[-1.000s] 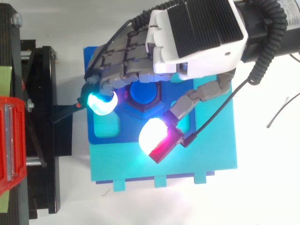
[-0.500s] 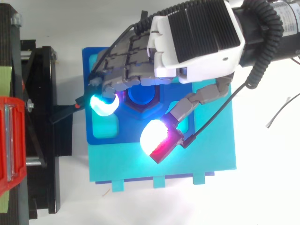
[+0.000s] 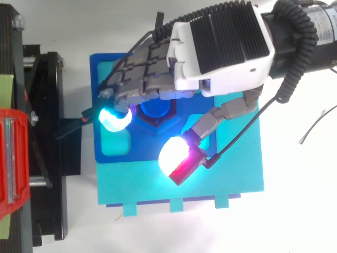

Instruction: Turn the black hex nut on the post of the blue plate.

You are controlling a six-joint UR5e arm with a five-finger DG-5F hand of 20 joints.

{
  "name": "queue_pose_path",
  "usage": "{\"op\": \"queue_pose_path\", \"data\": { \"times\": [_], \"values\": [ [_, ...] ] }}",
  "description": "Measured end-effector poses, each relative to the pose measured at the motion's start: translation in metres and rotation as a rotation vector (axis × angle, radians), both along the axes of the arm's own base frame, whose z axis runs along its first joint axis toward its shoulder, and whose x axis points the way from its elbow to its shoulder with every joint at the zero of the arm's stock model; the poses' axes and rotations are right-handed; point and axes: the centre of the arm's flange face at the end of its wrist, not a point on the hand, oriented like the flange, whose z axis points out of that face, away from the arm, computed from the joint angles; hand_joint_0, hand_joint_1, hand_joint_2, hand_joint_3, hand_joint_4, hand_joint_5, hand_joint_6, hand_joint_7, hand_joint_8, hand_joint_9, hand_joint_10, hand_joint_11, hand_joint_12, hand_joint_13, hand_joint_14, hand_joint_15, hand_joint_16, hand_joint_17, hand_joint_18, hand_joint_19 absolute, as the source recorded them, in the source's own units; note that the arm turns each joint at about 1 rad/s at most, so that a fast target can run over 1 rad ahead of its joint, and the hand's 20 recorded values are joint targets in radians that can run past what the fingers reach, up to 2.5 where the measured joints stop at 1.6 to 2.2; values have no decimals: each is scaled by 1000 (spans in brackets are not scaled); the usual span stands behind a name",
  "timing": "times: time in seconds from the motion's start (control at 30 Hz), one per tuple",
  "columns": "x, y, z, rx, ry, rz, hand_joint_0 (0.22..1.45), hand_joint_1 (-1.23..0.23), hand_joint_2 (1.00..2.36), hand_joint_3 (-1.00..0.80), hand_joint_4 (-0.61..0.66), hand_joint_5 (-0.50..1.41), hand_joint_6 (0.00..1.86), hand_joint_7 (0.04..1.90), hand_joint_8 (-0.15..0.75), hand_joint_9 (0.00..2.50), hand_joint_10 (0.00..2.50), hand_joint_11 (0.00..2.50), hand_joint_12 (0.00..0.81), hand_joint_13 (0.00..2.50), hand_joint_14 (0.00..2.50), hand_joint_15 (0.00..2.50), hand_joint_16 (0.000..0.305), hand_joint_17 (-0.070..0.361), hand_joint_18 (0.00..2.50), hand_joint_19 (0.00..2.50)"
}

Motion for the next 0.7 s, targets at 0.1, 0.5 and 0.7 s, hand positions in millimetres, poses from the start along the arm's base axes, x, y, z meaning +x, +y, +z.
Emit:
{"op": "queue_pose_path", "data": {
  "times": [0.1, 0.5, 0.7],
  "values": [
    [-1, 0, 0, 0, 5, 0, 500, -343, 1000, -500, 261, -201, 503, 790, 295, 462, 0, 0, 380, 468, 4, 133, 53, 118, 413, 346],
    [-5, -7, -1, 5, 22, 6, 492, -483, 1000, -500, 243, -227, 503, 842, 286, 420, 0, 0, 383, 477, 5, 136, 53, 119, 438, 369],
    [-5, -10, 2, 6, 19, 9, 528, -674, 1000, -500, 213, -248, 503, 879, 265, 377, 0, 0, 365, 468, 5, 147, 50, 113, 468, 371]
  ]
}}
